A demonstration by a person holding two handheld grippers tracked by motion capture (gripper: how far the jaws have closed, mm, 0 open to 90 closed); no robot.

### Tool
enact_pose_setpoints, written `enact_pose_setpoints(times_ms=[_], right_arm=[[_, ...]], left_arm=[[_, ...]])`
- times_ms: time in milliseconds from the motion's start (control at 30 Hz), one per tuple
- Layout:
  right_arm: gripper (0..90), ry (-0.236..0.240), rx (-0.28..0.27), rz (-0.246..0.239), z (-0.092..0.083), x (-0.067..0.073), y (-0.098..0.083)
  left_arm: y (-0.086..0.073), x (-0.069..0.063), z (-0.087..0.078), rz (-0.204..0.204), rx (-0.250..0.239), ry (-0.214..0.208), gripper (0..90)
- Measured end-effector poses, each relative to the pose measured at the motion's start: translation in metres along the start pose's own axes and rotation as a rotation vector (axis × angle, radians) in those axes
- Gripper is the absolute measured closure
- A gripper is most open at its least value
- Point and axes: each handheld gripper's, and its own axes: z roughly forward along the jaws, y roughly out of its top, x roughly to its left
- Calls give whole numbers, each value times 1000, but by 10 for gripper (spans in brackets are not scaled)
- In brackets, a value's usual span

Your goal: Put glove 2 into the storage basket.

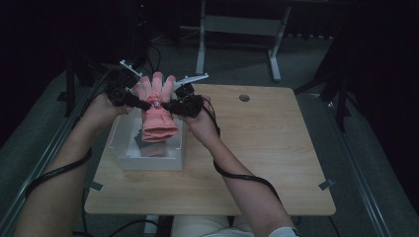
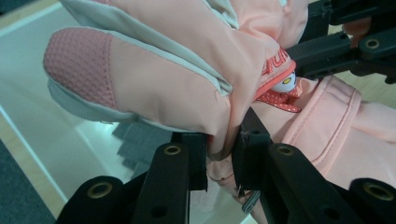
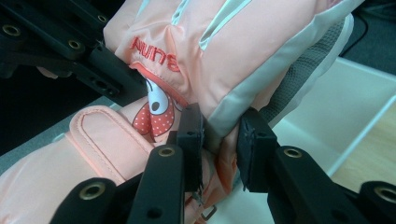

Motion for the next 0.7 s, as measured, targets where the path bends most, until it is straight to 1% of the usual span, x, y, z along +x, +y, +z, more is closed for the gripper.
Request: enact_pose_setpoints(times_ms=[133,267,300,333,367,467,533,700], right_arm=[[733,-4,41,36,22,-1,-9],[735,-17,86,51,41,-2,-17],[735,-17,86,51,41,-2,-17],[735,-16,98,54,45,-2,-19],[735,-20,132,58,53,-2,-23],[736,-32,176,50,64,2,-26],[738,-48,210,38,70,5,-26],[739,-82,292,6,77,10,-24]], left_arm=[[-10,14,17,-24,29,-12,770],[-19,25,34,-40,53,-26,770],[-19,25,34,-40,53,-26,770],[-19,25,34,-40,53,-26,770],[-26,33,44,-55,79,-40,770],[-32,38,51,-63,106,-41,770],[-36,39,55,-65,110,-39,770],[-40,37,65,-64,137,-27,768]])
